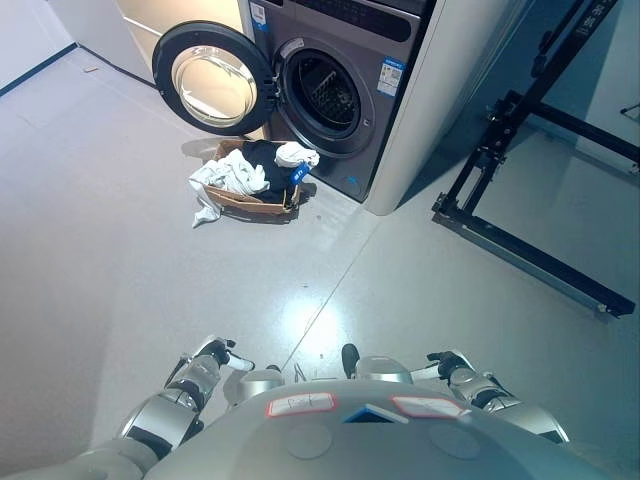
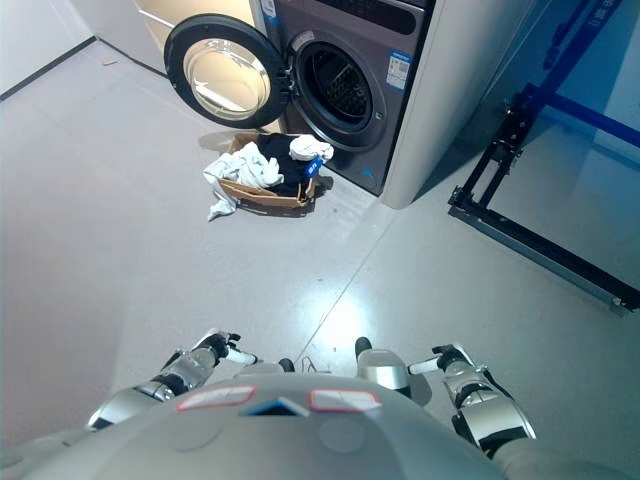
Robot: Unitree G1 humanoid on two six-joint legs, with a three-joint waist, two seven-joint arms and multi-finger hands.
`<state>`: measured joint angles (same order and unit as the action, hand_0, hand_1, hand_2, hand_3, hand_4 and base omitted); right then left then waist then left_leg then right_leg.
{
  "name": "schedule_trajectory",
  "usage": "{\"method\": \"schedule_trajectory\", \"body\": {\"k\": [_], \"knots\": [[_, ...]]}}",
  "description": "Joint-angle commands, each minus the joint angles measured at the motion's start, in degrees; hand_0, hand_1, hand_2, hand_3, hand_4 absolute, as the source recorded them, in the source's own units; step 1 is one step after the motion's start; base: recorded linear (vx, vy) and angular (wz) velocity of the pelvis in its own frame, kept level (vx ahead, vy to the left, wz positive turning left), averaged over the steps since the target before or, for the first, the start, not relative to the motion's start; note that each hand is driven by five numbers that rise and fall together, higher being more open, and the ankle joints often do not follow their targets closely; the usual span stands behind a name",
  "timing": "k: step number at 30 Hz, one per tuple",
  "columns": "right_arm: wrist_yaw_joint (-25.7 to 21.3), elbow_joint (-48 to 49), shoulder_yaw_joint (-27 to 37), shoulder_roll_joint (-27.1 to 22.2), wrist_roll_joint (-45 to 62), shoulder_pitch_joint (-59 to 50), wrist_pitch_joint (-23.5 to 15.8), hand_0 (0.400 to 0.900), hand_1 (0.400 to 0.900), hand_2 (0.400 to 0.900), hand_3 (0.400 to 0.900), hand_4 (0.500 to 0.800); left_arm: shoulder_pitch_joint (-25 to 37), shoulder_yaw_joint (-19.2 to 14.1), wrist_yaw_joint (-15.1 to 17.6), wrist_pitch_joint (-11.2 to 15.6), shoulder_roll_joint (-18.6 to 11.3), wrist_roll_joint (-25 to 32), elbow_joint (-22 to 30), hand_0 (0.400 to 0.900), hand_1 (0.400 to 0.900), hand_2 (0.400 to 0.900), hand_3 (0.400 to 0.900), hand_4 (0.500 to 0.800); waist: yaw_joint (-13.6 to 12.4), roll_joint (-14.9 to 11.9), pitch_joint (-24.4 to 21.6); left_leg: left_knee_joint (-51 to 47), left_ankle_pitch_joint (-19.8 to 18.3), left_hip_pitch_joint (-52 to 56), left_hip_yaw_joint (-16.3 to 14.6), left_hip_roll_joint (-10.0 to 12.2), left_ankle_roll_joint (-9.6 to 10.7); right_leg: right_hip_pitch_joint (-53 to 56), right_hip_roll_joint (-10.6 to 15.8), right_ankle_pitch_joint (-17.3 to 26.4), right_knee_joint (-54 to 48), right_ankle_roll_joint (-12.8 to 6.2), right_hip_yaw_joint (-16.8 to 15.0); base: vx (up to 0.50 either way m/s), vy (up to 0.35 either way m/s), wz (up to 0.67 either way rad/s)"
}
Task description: Put the clothes in the basket into the washing machine.
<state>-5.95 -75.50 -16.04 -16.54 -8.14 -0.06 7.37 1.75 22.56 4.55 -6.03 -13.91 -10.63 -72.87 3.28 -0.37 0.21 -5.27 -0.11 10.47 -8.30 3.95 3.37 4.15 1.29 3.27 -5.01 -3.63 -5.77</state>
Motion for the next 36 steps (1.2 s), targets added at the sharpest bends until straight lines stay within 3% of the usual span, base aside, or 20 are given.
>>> {"method": "schedule_trajectory", "body": {"k": [1, 18, 25, 28, 30, 32, 33, 34, 36], "knots": [[-1.5, -2.7, -1.2, -0.8, -0.3, -3.2, -0.3, 0.9, 0.9, 0.9, 0.9, 0.8, 3.8, -1.3, 1.4, 0.6, -1.1, -0.9, -3.0, 0.9, 0.9, 0.9, 0.9, 0.8, 0.0, 0.0, 0.7, 0.3, -1.4, -2.1, 0.2, -3.2, -1.8, 0.6, -0.4, 0.1, 0.0, -3.14, 3.3, 0.0, 0.0, 0.0], [-1.8, -2.4, -1.0, -1.1, -0.2, -3.2, -0.4, 0.9, 0.9, 0.9, 0.9, 0.8, 3.8, -1.5, 1.8, 0.4, -1.3, -1.0, -3.3, 0.9, 0.9, 0.9, 0.9, 0.8, 0.2, 0.1, 1.3, 0.3, -1.5, -2.0, 1.1, -2.7, -1.5, 0.9, -0.8, -0.6, 0.0, -2.58, 4.5, 0.01, -0.012, 0.02], [-2.1, -2.1, -1.2, -1.5, 0.9, -4.1, -0.7, 0.9, 0.9, 0.9, 0.9, 0.8, 5.0, -1.3, 2.2, 0.3, -1.7, -0.1, -2.5, 0.9, 0.9, 0.9, 0.9, 0.8, 0.5, 0.1, 2.6, 1.0, -0.6, -2.5, 1.9, -1.3, -1.1, -0.9, -2.3, -2.4, 3.2, -1.11, 4.6, 0.02, -0.063, 0.05], [-2.4, -1.8, -1.5, -2.1, 1.5, -5.1, -1.1, 0.9, 0.9, 0.9, 0.9, 0.8, 5.9, -1.4, 2.5, 0.4, -1.9, 0.7, -1.9, 0.9, 0.9, 0.9, 0.9, 0.8, 0.3, -1.0, 4.5, 11.2, -3.7, -7.0, 2.7, -0.8, -1.0, -2.0, -3.0, -3.1, 5.6, 0.09, 4.0, 0.0, -0.14, 0.02], [-2.3, -1.8, -1.8, -2.3, 1.5, -5.4, -1.3, 0.9, 0.9, 0.9, 0.9, 0.8, 6.0, -2.2, 2.5, 0.5, -1.8, 2.1, -1.7, 0.9, 0.9, 0.9, 0.9, 0.8, -0.5, -1.7, 5.7, 18.6, -3.4, -10.0, 3.6, -1.0, -0.8, -1.2, -3.4, -3.5, 6.0, 0.99, 3.9, 0.07, -0.185, 0.06], [-2.4, -2.0, -1.5, -2.6, 1.8, -5.4, -1.1, 0.9, 0.9, 0.9, 0.9, 0.8, 5.7, -3.7, 2.8, 0.5, -2.0, 4.2, -1.5, 0.9, 0.9, 0.9, 0.9, 0.8, -1.5, -2.3, 6.7, 29.7, 0.0, -15.4, 5.4, -0.3, -0.8, 0.2, -3.9, -4.2, 6.3, 2.03, 4.6, 0.1, -0.227, 0.21], [-2.2, -1.8, -1.4, -2.9, 1.9, -5.2, -1.1, 0.9, 0.9, 0.9, 0.9, 0.8, 5.7, -4.3, 3.0, 0.4, -2.4, 5.0, -1.0, 0.9, 0.9, 0.9, 0.9, 0.8, -1.9, -2.6, 7.5, 35.8, 3.9, -18.6, 6.4, -0.2, -0.7, 0.9, -4.1, -4.6, 6.7, 2.92, 5.3, 0.06, -0.238, 0.34], [-2.2, -1.6, -1.4, -3.3, 2.0, -5.4, -1.1, 0.9, 0.9, 0.9, 0.9, 0.8, 6.0, -4.3, 3.3, 0.5, -2.6, 5.5, -0.5, 0.9, 0.9, 0.9, 0.9, 0.8, -2.4, -3.0, 8.7, 42.0, 7.2, -22.3, 7.3, -0.5, -0.8, 1.3, -4.2, -5.3, 7.6, 3.76, 6.1, 0.06, -0.215, 0.3], [-2.4, -1.6, -1.1, -4.0, 2.3, -5.6, -0.8, 0.9, 0.9, 0.9, 0.9, 0.8, 5.9, -4.2, 3.5, 0.5, -2.5, 5.9, -0.6, 0.9, 0.9, 0.9, 0.9, 0.8, -3.3, -3.5, 10.0, 48.8, 9.8, -28.4, 7.4, -2.3, -0.8, 1.6, -4.0, -6.1, 8.9, 4.69, 6.3, 0.08, -0.144, 0.14]]}}
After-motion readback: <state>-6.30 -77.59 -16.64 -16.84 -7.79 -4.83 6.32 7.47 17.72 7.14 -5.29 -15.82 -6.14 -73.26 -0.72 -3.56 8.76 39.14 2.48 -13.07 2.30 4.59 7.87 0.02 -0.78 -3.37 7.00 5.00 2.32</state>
